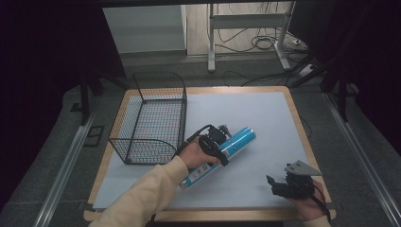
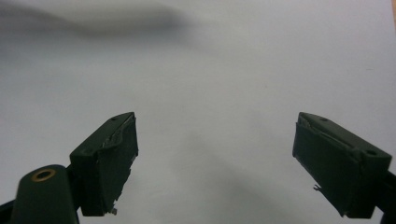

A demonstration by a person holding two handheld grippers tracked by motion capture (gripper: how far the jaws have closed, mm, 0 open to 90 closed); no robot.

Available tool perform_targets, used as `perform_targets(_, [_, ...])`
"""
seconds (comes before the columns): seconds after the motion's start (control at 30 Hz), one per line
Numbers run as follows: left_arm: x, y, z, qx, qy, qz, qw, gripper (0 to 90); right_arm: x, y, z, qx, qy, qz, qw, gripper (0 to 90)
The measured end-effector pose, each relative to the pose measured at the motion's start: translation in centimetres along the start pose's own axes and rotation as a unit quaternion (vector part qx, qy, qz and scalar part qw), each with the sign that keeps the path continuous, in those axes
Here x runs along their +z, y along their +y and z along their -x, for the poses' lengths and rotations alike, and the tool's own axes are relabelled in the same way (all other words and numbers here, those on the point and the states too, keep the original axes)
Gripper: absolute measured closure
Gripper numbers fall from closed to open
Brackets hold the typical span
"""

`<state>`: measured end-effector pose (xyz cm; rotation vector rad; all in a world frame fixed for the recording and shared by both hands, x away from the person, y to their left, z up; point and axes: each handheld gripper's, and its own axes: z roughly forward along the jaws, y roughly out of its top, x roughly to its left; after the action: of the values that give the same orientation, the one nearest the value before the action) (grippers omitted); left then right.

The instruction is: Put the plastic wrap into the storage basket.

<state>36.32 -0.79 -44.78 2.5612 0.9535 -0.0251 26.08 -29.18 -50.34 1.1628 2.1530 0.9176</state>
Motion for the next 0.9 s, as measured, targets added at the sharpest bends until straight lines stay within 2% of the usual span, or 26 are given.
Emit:
perform_targets(0.2, [-1.3,0.2,0.0,0.001,0.000,0.013,0.9999,31.5,0.1,0.0,0.0,0.001,-0.001,-0.001,1.0000,14.4])
perform_targets(0.67, [-3.3,0.4,0.2,0.012,0.006,0.027,0.9995,31.5,0.2,0.0,0.0,0.001,-0.003,-0.002,1.0000,14.4])
perform_targets(0.73, [-3.7,0.5,0.3,0.016,0.015,0.036,0.9991,31.5,0.2,0.0,0.0,0.000,-0.004,-0.003,1.0000,14.4])
perform_targets(0.9, [-4.8,0.8,0.4,0.016,0.015,0.046,0.9987,31.5,0.2,-0.1,0.0,0.002,-0.005,-0.003,1.0000,14.4])
